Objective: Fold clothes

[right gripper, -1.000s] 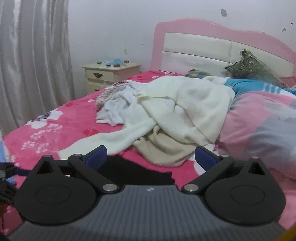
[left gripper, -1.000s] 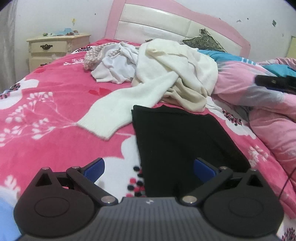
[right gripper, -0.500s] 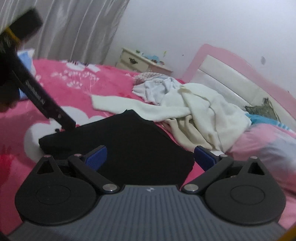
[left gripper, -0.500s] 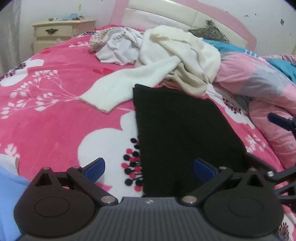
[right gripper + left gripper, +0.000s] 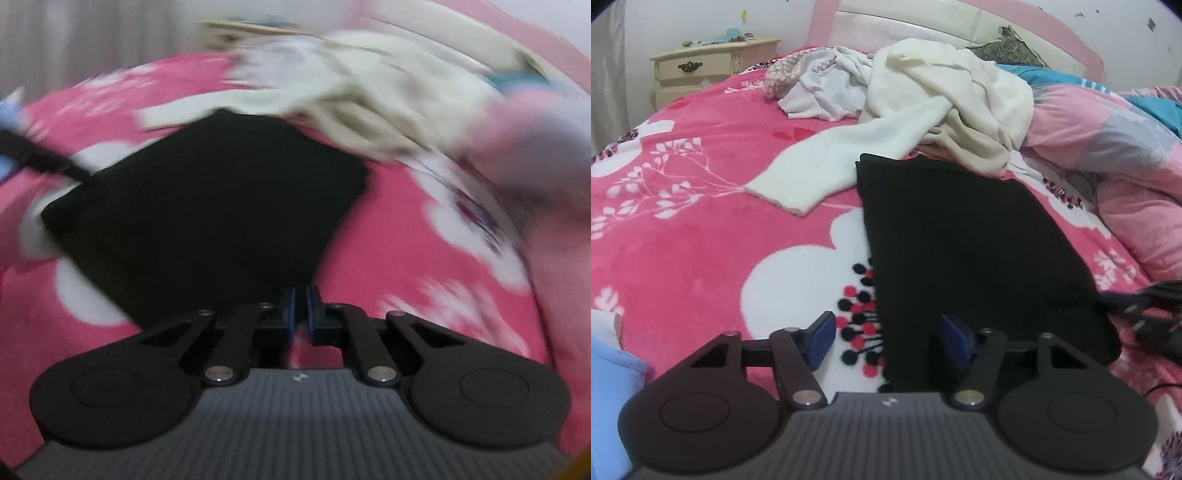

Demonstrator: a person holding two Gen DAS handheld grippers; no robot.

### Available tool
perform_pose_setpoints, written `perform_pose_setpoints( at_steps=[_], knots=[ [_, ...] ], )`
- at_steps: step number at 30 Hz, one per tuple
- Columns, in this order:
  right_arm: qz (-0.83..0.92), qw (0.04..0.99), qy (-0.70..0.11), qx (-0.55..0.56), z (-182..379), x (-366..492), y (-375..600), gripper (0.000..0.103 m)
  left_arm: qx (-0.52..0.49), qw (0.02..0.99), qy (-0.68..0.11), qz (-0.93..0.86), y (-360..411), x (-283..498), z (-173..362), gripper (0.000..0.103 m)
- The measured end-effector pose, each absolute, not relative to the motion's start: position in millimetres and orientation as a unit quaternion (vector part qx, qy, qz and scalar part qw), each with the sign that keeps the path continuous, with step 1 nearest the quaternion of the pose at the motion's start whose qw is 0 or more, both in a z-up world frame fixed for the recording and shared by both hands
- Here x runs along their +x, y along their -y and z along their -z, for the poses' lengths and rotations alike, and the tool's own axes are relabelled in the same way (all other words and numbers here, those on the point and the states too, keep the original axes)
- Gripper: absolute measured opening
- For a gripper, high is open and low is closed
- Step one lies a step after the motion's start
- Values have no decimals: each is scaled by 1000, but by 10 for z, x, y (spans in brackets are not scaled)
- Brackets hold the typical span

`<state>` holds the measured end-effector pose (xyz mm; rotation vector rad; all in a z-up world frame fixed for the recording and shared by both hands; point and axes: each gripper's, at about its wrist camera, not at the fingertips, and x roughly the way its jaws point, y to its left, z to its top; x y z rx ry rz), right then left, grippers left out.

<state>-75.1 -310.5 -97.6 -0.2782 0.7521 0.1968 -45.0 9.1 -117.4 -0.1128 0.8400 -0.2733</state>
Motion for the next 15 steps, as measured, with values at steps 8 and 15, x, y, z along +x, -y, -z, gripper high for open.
perform_pose_setpoints(
  at_steps=[8,15],
  knots=[
    [-138,925,-336,-114,711,-771,2885,5,-30,896,-394,204,127,-442,1151,51],
    [-160,877,-435,-126,996,-924,2937,4,42,878,-416,233,-59,-811,1291,51]
  ],
)
